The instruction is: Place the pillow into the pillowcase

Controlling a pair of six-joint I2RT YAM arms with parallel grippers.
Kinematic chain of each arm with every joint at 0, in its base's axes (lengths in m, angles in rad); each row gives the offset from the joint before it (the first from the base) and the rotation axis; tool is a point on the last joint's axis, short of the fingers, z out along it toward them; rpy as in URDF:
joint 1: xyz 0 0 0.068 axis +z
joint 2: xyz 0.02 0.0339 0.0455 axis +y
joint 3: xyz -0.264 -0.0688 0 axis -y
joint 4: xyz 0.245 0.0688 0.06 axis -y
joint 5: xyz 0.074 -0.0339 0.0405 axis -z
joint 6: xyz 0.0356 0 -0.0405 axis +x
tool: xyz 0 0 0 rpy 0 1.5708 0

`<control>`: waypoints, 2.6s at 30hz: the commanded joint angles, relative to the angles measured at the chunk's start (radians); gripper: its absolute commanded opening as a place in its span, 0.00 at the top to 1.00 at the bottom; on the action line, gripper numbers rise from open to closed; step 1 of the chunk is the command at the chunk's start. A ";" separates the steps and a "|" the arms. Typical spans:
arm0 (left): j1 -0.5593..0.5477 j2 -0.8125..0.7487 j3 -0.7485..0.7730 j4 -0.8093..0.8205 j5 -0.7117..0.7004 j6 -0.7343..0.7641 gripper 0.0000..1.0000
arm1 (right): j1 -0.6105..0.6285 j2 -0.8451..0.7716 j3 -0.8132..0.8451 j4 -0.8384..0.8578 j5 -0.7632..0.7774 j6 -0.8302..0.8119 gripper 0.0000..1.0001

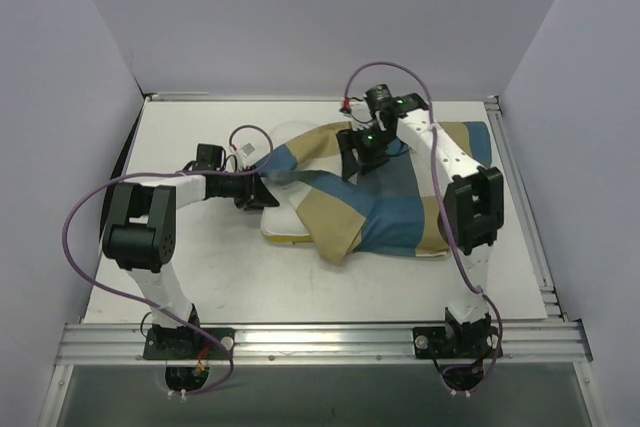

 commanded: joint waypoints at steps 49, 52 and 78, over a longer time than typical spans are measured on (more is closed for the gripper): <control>0.020 -0.256 -0.101 -0.119 0.028 0.155 0.49 | -0.205 -0.095 0.086 -0.162 -0.039 -0.046 0.34; 0.054 -0.212 -0.020 -0.159 0.002 0.198 0.48 | -0.218 -0.040 0.152 -0.060 0.111 0.012 0.36; -0.130 0.153 0.203 0.300 0.013 -0.146 1.00 | 0.043 0.013 0.033 0.456 -0.386 0.506 1.00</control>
